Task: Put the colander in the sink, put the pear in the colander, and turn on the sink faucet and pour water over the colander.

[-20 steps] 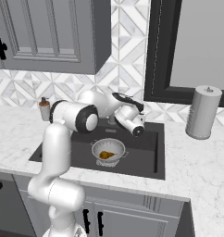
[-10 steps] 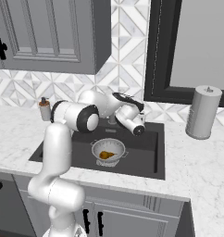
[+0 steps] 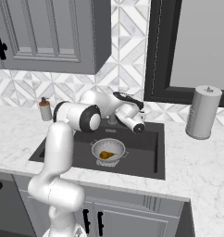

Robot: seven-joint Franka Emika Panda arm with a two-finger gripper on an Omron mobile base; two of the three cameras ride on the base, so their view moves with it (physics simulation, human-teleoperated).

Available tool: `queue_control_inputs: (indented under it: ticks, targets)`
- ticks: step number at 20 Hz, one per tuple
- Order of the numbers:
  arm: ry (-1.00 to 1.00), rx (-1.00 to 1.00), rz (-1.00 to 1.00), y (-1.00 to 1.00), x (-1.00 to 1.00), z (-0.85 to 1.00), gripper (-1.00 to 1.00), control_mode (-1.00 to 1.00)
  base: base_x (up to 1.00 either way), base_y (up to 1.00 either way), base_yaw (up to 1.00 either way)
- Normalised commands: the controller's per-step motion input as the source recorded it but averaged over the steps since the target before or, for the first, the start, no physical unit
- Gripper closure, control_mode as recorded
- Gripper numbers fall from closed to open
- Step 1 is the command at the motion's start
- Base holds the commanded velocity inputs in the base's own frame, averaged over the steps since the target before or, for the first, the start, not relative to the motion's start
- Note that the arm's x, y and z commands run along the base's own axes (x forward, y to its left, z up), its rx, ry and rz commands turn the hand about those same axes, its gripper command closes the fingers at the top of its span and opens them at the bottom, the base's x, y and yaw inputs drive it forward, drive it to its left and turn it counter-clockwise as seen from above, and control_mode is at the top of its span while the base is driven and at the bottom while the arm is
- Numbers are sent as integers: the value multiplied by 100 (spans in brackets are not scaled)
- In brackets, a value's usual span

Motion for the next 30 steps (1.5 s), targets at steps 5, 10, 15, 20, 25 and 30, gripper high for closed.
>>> queue_control_inputs:
  ticks: [5,10,15,20,25,30]
  targets:
    - [0,0,0,0,13,-2,-100,-100,0,0,0]
    - [0,0,0,0,12,0,-100,-100,0,0,0]
    - [0,0,0,0,4,0,-100,-100,0,0,0]
    - [0,0,0,0,1,0,-100,-100,0,0,0]
    - [0,0,0,0,0,0,-100,-100,0,0,0]
    - [0,0,0,6,0,0,-100,-100,0,0,0]
